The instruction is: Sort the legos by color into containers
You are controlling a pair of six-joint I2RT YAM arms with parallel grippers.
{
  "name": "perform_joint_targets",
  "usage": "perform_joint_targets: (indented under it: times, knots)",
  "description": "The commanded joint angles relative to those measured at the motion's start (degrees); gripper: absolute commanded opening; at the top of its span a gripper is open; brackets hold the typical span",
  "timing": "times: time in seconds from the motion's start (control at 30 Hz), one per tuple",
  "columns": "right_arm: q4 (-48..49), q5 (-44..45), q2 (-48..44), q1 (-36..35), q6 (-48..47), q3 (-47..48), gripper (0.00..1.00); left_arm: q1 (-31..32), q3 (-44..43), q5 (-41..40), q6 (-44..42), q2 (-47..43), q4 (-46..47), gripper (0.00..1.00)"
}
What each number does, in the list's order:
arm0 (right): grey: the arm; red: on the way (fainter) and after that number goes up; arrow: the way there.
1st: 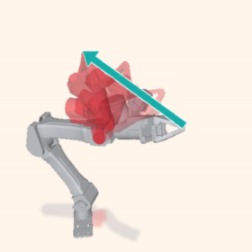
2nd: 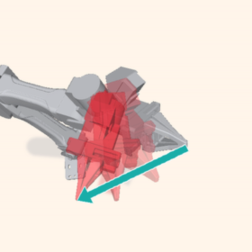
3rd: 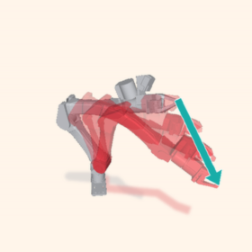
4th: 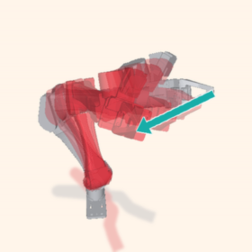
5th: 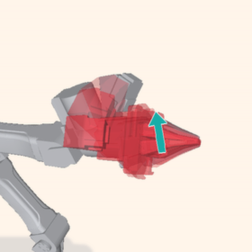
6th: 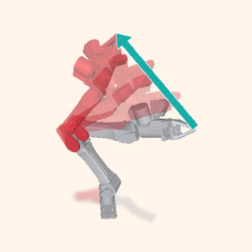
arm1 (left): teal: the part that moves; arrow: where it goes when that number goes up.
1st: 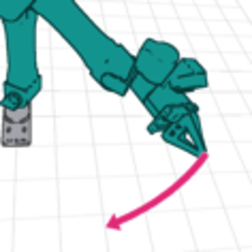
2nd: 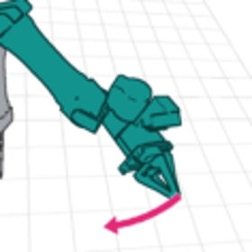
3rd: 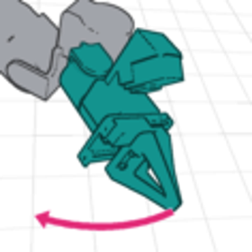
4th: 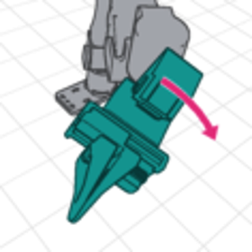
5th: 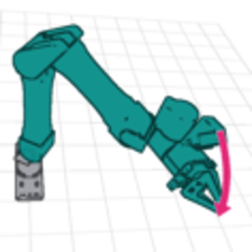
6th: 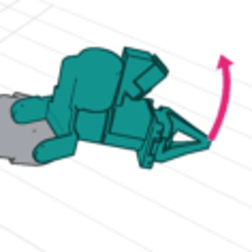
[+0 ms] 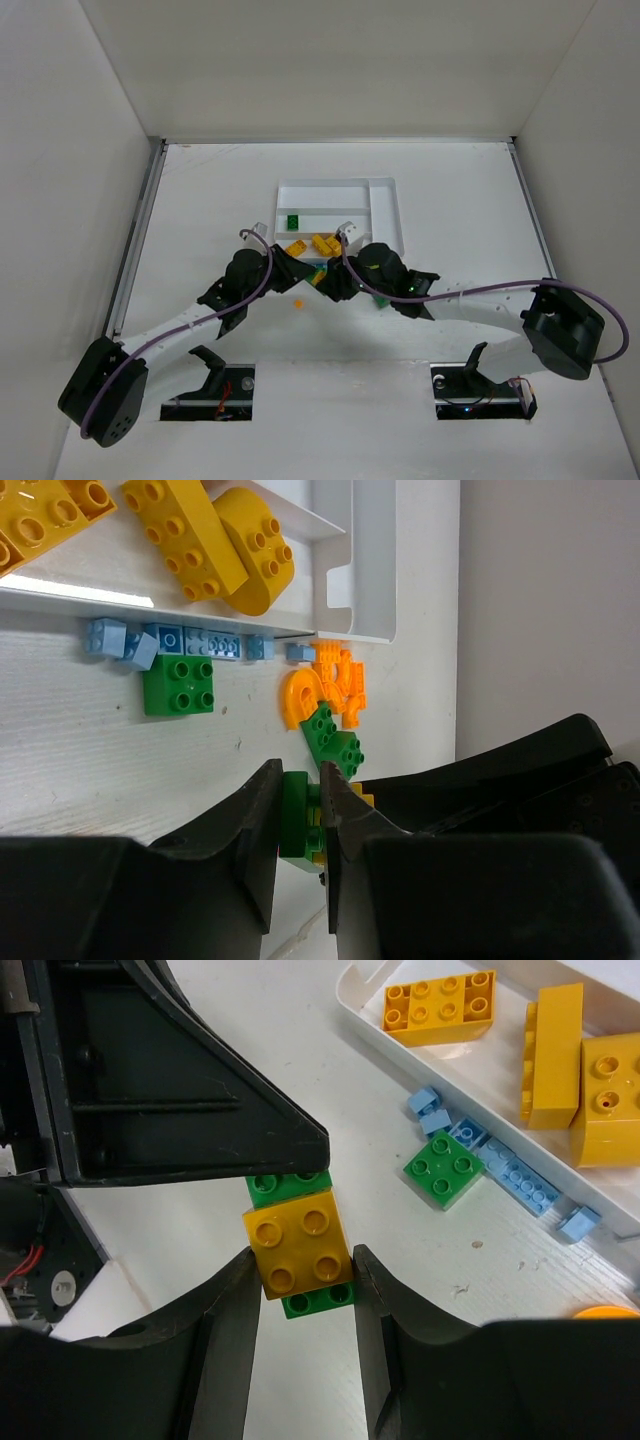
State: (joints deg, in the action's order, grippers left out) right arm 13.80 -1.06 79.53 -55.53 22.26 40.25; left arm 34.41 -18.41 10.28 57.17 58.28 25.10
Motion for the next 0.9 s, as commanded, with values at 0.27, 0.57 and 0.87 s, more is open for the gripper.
perform_joint_targets:
  times: [0.27,0.57,0.87]
  knots:
    - [9.22,-0.87,-4.46,4.5,4.89,-3.15,0.27,-1.23,0.66,0.88,0.75,-3.35,2.67,0.07]
    - [13.44,-5.44,-8.24,9.6,9.02,-6.67,0.27,-3.78,1.8,0.79,0.84,-4.14,2.67,0.07]
    - [8.01,1.31,-7.11,12.68,8.59,-4.66,0.28,-5.54,-0.21,1.14,0.23,-5.2,2.06,0.07]
